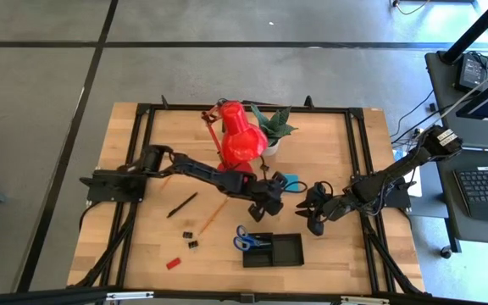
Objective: Pick and place office supplies into organizer
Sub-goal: Put the blue sticky note into the black desk organizer
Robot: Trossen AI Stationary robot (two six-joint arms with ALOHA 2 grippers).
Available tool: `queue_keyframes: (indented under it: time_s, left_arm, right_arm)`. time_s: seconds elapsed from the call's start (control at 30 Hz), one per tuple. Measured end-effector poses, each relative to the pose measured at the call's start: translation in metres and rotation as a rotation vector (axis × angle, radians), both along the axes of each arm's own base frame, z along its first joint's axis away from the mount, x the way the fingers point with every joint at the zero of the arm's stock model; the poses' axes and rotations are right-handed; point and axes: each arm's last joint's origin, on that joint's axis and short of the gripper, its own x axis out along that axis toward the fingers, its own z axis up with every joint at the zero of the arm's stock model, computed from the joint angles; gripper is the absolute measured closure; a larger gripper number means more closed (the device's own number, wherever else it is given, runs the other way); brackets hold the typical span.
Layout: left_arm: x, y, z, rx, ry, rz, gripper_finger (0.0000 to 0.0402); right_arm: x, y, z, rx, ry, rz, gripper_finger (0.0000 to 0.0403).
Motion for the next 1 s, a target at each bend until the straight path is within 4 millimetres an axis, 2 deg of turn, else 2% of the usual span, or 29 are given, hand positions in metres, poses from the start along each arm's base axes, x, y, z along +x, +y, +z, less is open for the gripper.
queue_keyframes:
  time_s: [0.23, 0.5, 0.73, 1.0]
  left_arm:
    - [0.013, 0.016, -0.010, 0.020, -0.023, 0.119, 0.0400]
    - [0.019, 0.027, -0.029, -0.017, 0.016, 0.186, 0.0400]
    - [0.016, 0.038, -0.031, -0.068, 0.053, 0.239, 0.0400]
    - [0.013, 0.036, -0.031, -0.178, 0.107, 0.197, 0.0400]
  right_arm:
    - [0.000, 0.000, 0.000, 0.000, 0.001, 0.000, 0.0276]
    - [0.000, 0.000, -0.001, -0.004, 0.007, 0.000, 0.0276]
    - [0.000, 0.000, -0.001, -0.002, 0.007, -0.001, 0.0276]
    - [0.000, 0.000, -0.001, -0.001, 0.007, -0.002, 0.0276]
